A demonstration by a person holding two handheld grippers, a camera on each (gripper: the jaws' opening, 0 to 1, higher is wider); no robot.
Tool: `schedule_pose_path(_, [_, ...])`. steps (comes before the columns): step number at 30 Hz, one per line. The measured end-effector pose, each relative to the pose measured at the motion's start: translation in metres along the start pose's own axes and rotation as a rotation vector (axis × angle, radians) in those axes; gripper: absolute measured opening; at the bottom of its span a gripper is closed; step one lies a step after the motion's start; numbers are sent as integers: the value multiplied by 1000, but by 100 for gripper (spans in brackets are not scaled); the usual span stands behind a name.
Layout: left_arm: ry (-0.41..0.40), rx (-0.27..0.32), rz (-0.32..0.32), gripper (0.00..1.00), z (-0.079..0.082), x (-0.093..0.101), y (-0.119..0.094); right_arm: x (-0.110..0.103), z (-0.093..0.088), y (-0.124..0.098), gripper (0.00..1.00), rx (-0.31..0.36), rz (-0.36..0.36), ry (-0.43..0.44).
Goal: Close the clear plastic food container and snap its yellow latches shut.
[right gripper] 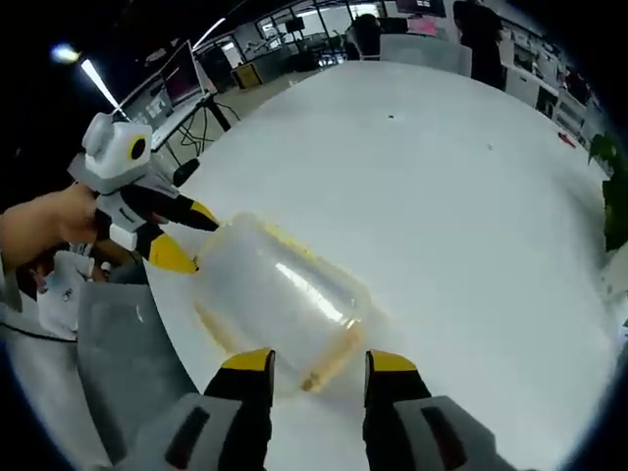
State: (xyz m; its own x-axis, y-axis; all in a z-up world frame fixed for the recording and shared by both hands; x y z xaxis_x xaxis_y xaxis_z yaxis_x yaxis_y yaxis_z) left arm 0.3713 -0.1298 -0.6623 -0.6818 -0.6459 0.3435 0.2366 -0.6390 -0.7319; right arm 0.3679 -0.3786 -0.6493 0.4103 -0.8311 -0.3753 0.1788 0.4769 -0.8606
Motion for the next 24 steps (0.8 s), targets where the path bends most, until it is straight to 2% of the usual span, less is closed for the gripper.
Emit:
schedule_pose_path(7, [-29, 3, -2, 43, 0, 4, 5, -3, -3, 6, 34, -11, 16, 41])
schedule_pose_path(10, [5, -26, 8, 39, -2, 5, 6, -5, -4, 11, 36, -7, 30, 62])
schedule_pose_path(13, [-9, -34, 26, 33, -5, 2, 6, -8, -5, 14, 36, -11, 11, 47])
schedule_pose_path(16, [-4, -36, 40, 34, -5, 2, 6, -9, -4, 16, 35, -6, 4, 73])
schedule_pose_path(21, [-26, -43, 59, 35, -2, 5, 9, -12, -3, 17, 35, -19, -6, 86])
schedule_pose_path(22, [-46, -41, 66, 35, -2, 6, 10, -12, -3, 17, 35, -22, -8, 83])
schedule_pose_path(23, [-123, -74, 50, 34, -6, 12, 10, -12, -3, 17, 34, -24, -12, 88])
schedule_pose_path(24, [-91, -46, 68, 34, -4, 7, 13, -15, -4, 18, 34, -29, -18, 86])
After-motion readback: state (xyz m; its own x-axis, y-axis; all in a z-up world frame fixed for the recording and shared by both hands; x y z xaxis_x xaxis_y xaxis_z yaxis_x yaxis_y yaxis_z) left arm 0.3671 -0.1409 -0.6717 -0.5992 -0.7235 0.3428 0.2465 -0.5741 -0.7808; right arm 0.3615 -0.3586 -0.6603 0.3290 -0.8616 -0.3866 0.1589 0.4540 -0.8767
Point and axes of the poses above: the point that each gripper's makers call its tool centre point, and the gripper's own axes: y roughly forward along the fingers, x roughly to its right, z roughly out of its top, the point moved 9 cm from there along -y, roughly backward along the fingers, and after that the axes turned 12 degrees about y, right-handed, at the moved point
